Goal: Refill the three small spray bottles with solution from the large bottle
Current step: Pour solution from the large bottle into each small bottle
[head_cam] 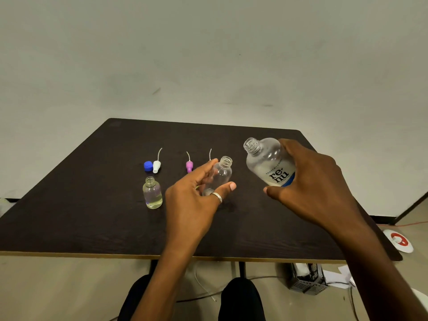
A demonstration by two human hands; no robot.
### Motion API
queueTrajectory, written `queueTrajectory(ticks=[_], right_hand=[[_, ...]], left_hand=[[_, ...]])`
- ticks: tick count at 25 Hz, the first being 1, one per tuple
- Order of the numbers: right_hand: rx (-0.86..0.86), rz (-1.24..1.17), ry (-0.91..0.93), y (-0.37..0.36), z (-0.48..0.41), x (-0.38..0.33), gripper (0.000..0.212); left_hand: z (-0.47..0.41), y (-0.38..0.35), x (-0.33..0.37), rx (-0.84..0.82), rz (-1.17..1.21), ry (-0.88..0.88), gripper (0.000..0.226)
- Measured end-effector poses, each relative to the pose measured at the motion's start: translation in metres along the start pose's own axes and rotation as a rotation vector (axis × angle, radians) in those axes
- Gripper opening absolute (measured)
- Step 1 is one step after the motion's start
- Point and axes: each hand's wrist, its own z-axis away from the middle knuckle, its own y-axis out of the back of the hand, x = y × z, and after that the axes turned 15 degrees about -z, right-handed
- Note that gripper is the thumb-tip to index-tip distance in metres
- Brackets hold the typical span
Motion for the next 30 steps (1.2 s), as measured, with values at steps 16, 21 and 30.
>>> queueTrajectory(ticks=[16,21,30], right_hand=[[0.006,0.156,0.107,-0.0067,0.0020,0.0023,0.083],[0.012,0.174,0.124,-0.0061,0.0031,0.0014,0.086],[0.044,0.214,0.150,-0.0063,0.0044,-0.0029,0.082]], left_hand=[[0.0093,-0.0038,0.0025,-0.004,-0.013,0.028,0.064],[0.0090,-0.0047,0.0039,0.001,-0.011,0.026,0.063],[0.0100,-0.0049,0.0023,0.000,-0.027,0.019,0.061]])
